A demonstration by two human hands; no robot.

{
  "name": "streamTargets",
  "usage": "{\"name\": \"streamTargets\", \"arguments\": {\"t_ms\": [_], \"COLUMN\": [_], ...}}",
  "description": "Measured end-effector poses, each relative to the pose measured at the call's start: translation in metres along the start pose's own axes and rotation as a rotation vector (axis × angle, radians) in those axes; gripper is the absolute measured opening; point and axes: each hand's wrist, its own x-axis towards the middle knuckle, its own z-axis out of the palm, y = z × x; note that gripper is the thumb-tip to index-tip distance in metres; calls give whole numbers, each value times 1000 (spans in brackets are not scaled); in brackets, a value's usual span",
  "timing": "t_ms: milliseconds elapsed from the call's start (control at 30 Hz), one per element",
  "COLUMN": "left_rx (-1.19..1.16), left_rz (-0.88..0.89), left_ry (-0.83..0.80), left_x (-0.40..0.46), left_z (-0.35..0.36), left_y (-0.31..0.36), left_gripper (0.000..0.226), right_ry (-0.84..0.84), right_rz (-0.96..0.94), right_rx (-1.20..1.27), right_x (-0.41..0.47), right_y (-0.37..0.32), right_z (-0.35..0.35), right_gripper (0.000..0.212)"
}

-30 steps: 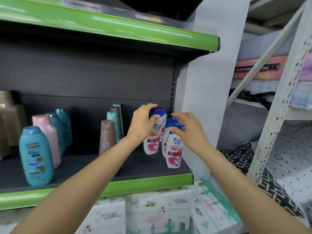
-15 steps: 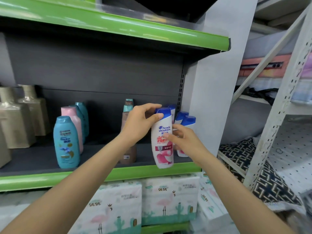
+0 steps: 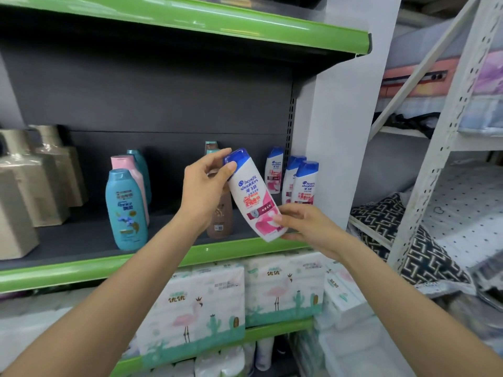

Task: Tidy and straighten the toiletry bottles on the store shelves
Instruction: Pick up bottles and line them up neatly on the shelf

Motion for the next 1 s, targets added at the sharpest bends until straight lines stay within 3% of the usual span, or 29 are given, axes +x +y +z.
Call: {"name": "streamTargets", "arguments": {"t_ms": [100,233,400,567,700,800,900,1000], "left_rx": [-6,19,173,98,42,-14,-17,-2], "left_rz": [8,-55,-177,-281,-356,-306,-191,-120], "left_ry": [-13,-51,-180,-36,-21,-55,-94,-143], "left_x": [-3,-6,-12,-13,-13,-16,-20,-20], "left_z": [-3,-16,-27,-20,-15,-16,-17,-23], "left_y": [2,-2,1,14,16,17,14,12], "left_gripper": [26,31,43,41,36,31,23,30], "right_ry": [8,151,490,683,705,692,572,299], "right_rz": [-1,-85,-287,-489,-497,-359,-132,-24], "right_rx": [-9,-3,-557,-576,-511,-444,-176,296], "right_x": [-2,-6,-9,-18,-21,-19,-17,-21], "right_y": [1,2,6,-3,-6,-3,-3,-7], "right_z": [8,15,7,13,19,17,16,11], "right_gripper": [19,21,28,38,41,49,52,37]}}
